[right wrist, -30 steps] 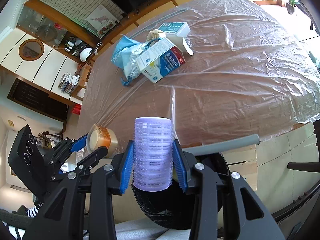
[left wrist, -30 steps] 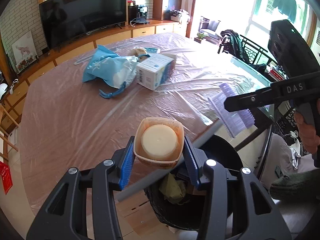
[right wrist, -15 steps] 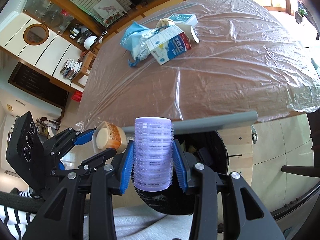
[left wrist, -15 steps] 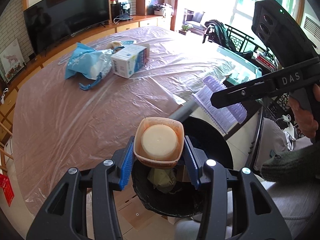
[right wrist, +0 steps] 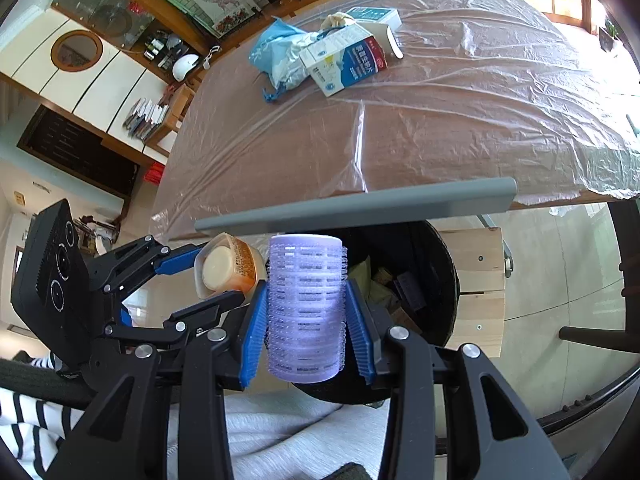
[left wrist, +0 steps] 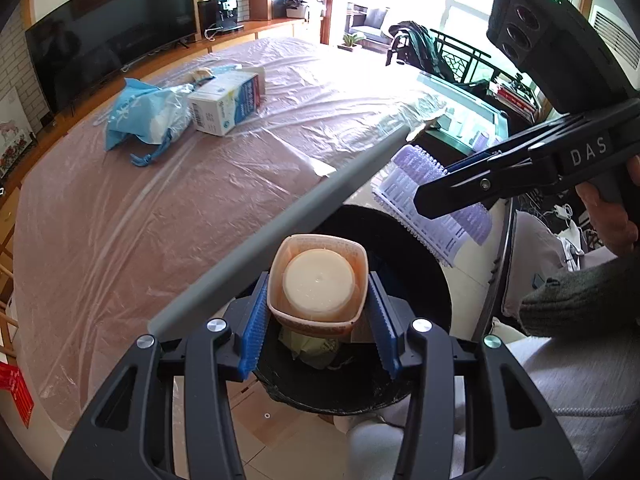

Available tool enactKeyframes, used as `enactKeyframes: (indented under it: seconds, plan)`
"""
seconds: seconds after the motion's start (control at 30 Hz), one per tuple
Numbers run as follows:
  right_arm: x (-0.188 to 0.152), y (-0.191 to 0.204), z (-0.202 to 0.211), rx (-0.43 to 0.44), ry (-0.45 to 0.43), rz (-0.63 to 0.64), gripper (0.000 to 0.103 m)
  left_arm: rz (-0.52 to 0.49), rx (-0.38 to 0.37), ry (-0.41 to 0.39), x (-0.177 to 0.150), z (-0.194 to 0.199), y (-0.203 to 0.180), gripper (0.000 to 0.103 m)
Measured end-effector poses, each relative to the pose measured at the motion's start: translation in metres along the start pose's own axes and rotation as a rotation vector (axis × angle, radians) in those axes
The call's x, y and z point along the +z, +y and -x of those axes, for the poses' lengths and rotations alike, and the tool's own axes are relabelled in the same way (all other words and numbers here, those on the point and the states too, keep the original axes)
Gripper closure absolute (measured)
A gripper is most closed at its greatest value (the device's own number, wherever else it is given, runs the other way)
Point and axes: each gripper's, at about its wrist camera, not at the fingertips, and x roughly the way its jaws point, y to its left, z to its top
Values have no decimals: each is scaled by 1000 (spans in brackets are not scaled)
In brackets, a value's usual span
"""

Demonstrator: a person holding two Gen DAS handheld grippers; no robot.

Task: Collect trash
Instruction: 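Carry the roller and cream cup from the table over the black bin, then lower the roller and cup into the bin opening with both tools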

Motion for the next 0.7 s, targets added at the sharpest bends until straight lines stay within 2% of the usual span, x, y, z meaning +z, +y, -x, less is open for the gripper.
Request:
enactKeyframes:
  seconds: [0.33,0.7]
  plan:
    - [-10,-4,-11,-37,45,20,66,-14,5,45,-10,-12,-6,55]
    - [-18,0,-32,-110,82,109,66,-10,26,113,-23,-34,-9,55]
